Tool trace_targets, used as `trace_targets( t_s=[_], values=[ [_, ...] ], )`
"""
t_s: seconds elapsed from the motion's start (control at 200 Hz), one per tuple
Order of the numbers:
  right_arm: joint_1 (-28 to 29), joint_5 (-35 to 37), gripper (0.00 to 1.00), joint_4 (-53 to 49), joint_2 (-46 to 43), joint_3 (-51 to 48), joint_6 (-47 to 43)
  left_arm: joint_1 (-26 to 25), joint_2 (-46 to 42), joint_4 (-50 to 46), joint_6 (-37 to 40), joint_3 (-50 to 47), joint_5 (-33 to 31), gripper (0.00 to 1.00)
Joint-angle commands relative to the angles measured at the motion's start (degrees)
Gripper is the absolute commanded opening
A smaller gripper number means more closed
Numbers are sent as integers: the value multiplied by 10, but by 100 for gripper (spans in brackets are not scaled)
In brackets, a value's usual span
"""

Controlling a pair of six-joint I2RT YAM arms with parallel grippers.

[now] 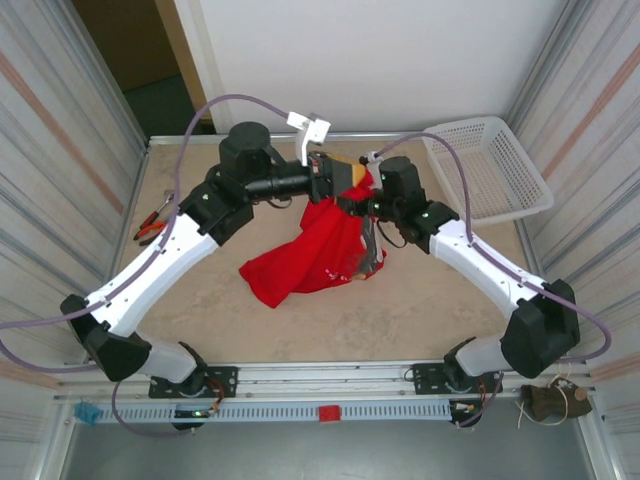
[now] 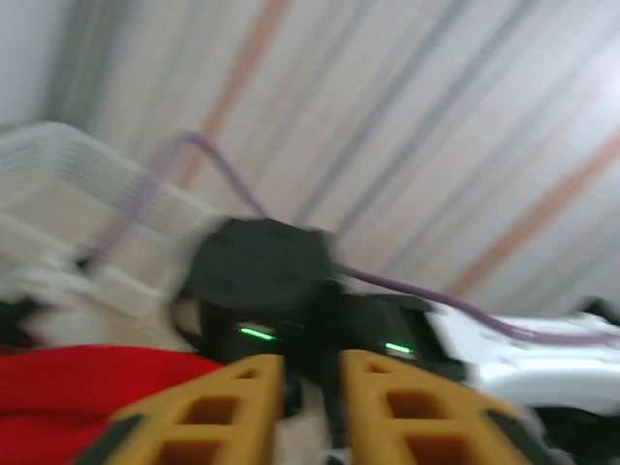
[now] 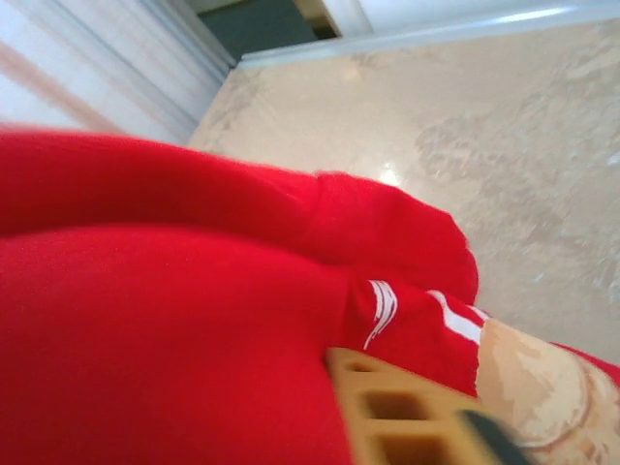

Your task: Fold the inside-out t-shirt

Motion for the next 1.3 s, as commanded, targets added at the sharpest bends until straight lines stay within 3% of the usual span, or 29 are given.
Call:
trace_targets(
  t_s=[0.0,0.07,0.19,0.391,0.531,0.681,0.887,1.297],
  values=[
    [-41,-81,0,86,-7,-18,10,-15,-31,43,16,-6,39,45],
    [-64,-139,0,128,-24,-53,13,-1,-68,19,44,-37,-22,55],
    [-77,-182,0,140,-52,-80,13,56,-102,17,16,-100,-83,61],
    [-71,-212,0,123,-84,-94,14,96,-71,-8,82,-152,-114,60],
    [-68,-209,0,108,-99,-98,11,70,-54,5,147,-169,-135,57],
    [-67,-204,0,98,-101,-94,8,25,-73,59,189,-211,-187,41],
    [-66,-198,0,95,-92,-90,9,-36,-103,129,201,-257,-239,28],
    [-55,-193,0,94,-94,-90,10,-47,-37,155,187,-202,-214,29]
  ],
)
